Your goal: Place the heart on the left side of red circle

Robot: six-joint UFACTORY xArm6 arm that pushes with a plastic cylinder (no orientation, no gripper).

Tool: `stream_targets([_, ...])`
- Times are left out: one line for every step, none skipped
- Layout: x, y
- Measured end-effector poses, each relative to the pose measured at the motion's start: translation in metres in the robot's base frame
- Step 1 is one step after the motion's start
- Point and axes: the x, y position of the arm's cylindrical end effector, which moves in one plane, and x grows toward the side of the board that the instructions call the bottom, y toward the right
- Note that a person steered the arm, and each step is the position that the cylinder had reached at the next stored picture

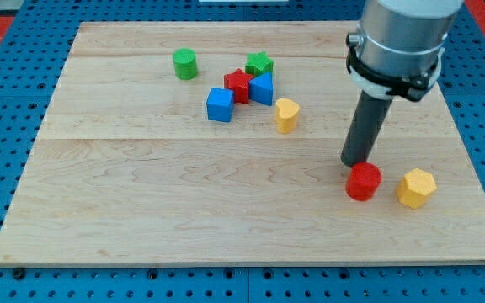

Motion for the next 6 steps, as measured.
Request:
stream_targets([0.002,0.000])
stream_targets([-0.074,0.000])
stream_targets([-0.133,-0.042])
stream_targets([-0.101,-0.098])
stream_targets([-0.042,-0.099])
stream_targets([0.015,-0.099])
